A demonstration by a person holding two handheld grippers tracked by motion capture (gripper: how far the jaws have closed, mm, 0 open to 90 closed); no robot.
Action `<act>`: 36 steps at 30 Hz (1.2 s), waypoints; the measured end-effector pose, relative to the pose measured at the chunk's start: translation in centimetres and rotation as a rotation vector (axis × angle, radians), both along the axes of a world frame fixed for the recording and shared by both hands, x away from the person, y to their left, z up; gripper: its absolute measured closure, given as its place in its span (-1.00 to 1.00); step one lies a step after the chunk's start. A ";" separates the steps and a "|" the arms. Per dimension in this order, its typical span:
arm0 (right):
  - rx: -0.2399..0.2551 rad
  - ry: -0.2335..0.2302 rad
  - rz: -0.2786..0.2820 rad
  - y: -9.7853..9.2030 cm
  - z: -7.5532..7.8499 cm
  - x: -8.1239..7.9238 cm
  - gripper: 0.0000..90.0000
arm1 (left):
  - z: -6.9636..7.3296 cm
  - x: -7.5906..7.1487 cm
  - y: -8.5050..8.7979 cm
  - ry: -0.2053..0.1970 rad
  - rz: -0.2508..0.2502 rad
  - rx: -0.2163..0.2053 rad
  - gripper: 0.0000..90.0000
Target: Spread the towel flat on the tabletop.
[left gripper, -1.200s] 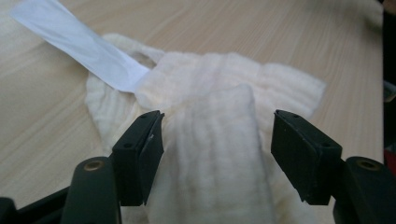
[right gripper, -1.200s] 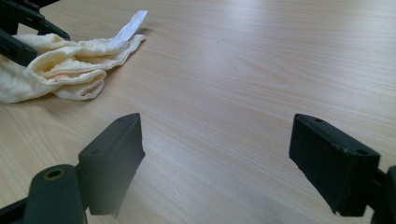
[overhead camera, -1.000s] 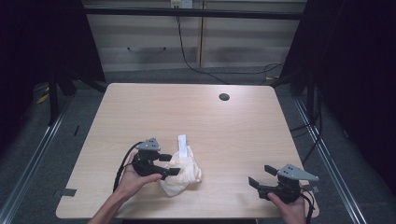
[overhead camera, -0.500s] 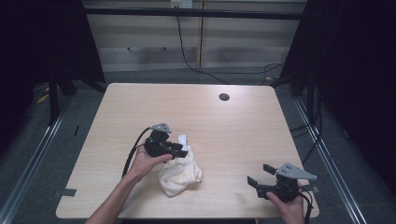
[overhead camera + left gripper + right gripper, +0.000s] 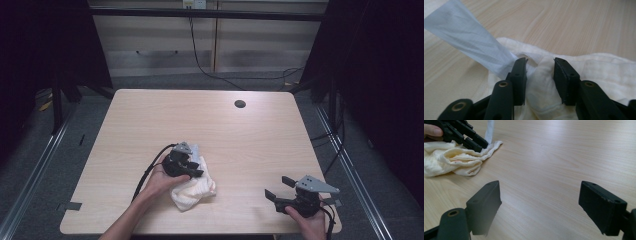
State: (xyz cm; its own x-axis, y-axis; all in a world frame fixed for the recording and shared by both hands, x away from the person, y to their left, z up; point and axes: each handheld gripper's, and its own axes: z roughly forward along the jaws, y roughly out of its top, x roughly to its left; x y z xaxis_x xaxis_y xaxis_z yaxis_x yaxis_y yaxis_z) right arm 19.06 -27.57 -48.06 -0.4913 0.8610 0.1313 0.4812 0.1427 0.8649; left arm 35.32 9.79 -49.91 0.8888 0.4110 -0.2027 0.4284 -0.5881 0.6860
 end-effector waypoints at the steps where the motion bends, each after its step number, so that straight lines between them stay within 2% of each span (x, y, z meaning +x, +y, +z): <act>1: -0.002 0.002 -0.001 0.1 0.0 0.0 -0.61 | 0.0 -0.5 -0.3 -0.056 -0.009 0.027 0.48; 3: -0.008 0.002 0.005 0.1 0.0 0.0 -0.61 | 0.1 -0.8 -0.4 -0.082 -0.026 0.046 0.60; 4: -0.008 0.002 0.005 0.1 0.0 0.0 -0.61 | 0.1 -0.8 -0.4 -0.082 -0.026 0.046 0.68; 7: -0.007 0.009 0.002 0.1 0.0 0.0 -0.61 | 0.2 -1.4 -0.8 -0.140 -0.053 0.073 0.81; 10: -0.006 0.008 -0.002 -0.1 0.0 0.0 -0.60 | 0.0 -1.0 -0.5 -0.079 -0.038 0.023 0.83; 11: -0.005 0.010 -0.001 -0.1 -0.1 0.0 -0.60 | 0.0 -1.0 -0.5 -0.079 -0.038 0.023 0.83; 12: -0.006 0.011 -0.001 -0.1 -0.1 0.0 -0.61 | -0.2 -0.6 -0.1 -0.029 -0.018 -0.028 0.83; 13: -0.006 0.011 0.001 -0.1 -0.1 0.0 -0.60 | -0.2 -0.6 -0.1 -0.029 -0.018 -0.028 0.83; 15: -0.003 0.012 0.002 -0.1 -0.1 0.0 -0.60 | 0.0 -0.3 0.4 0.002 -0.005 -0.076 0.83; 17: -0.004 0.013 0.001 -0.1 -0.1 0.0 -0.61 | 0.4 -0.3 0.7 -0.008 -0.004 -0.088 0.83; 20: -0.001 0.015 0.002 -0.1 -0.1 0.1 -0.60 | 0.8 -0.3 0.9 0.002 -0.002 -0.113 0.83; 23: -0.003 0.016 0.003 -0.1 -0.1 0.1 -0.60 | 1.7 -0.2 1.5 0.001 0.009 -0.157 0.83; 27: -0.001 0.019 0.005 -0.1 -0.1 0.1 -0.60 | 2.6 -0.2 1.9 -0.010 0.013 -0.176 0.82; 28: -0.002 0.017 0.005 -0.1 -0.1 0.2 -0.61 | 2.9 -0.2 2.2 -0.011 0.019 -0.195 0.82; 31: -0.002 0.018 0.005 -0.1 -0.1 0.2 -0.61 | 3.2 -0.2 2.4 -0.011 0.024 -0.212 0.82; 36: 0.001 0.019 0.008 -0.1 -0.1 0.2 -0.61 | 3.5 -0.2 2.6 -0.022 0.030 -0.217 0.80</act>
